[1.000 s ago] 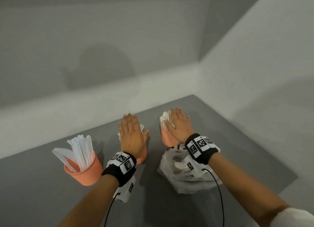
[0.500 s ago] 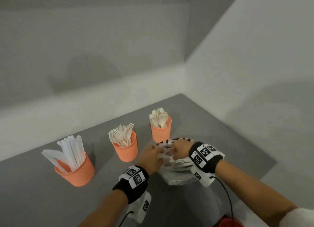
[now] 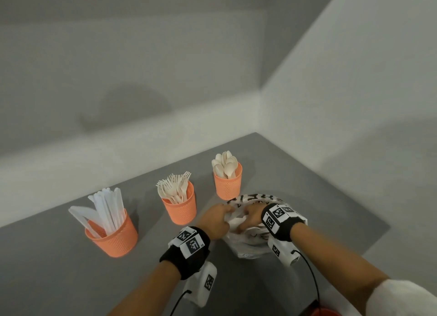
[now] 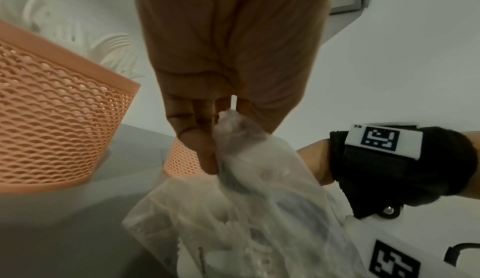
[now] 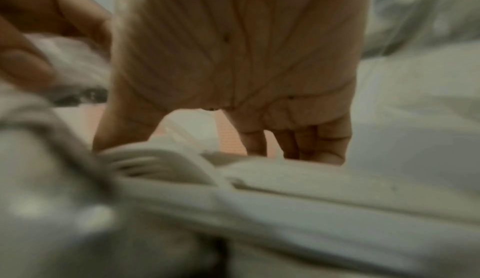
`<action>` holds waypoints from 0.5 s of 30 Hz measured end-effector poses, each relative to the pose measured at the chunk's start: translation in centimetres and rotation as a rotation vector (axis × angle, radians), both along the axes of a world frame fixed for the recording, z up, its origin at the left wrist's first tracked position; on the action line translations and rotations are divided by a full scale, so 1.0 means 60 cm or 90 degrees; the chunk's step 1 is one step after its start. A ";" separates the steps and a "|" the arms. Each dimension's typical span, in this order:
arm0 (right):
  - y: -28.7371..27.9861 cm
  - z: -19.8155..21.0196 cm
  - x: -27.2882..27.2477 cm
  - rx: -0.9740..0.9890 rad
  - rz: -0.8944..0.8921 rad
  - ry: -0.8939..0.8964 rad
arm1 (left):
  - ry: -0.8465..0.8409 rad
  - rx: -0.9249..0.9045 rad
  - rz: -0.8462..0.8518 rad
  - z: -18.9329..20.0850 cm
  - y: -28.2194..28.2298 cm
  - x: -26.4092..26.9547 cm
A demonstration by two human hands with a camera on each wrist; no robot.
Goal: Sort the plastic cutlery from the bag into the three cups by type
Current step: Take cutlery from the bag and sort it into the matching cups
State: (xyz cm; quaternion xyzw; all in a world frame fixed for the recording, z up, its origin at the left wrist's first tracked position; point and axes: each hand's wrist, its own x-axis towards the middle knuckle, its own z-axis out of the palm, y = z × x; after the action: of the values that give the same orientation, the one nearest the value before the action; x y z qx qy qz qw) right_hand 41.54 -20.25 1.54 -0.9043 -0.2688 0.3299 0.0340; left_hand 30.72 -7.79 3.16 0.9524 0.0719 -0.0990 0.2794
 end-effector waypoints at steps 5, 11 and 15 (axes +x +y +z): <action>-0.004 -0.018 0.008 0.053 -0.022 0.013 | -0.016 0.014 0.000 0.001 0.005 -0.002; 0.005 -0.004 -0.008 0.087 -0.015 0.016 | -0.030 -0.001 0.045 0.005 0.008 0.001; 0.016 -0.020 -0.001 0.094 0.000 0.005 | -0.043 0.022 0.077 0.004 0.002 -0.002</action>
State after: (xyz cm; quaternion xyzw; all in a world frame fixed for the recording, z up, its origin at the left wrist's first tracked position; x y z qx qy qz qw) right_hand 41.48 -19.30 0.34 -0.8981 -0.2923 0.3124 0.1018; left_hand 30.62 -7.66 3.42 0.9538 0.1218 -0.0481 0.2705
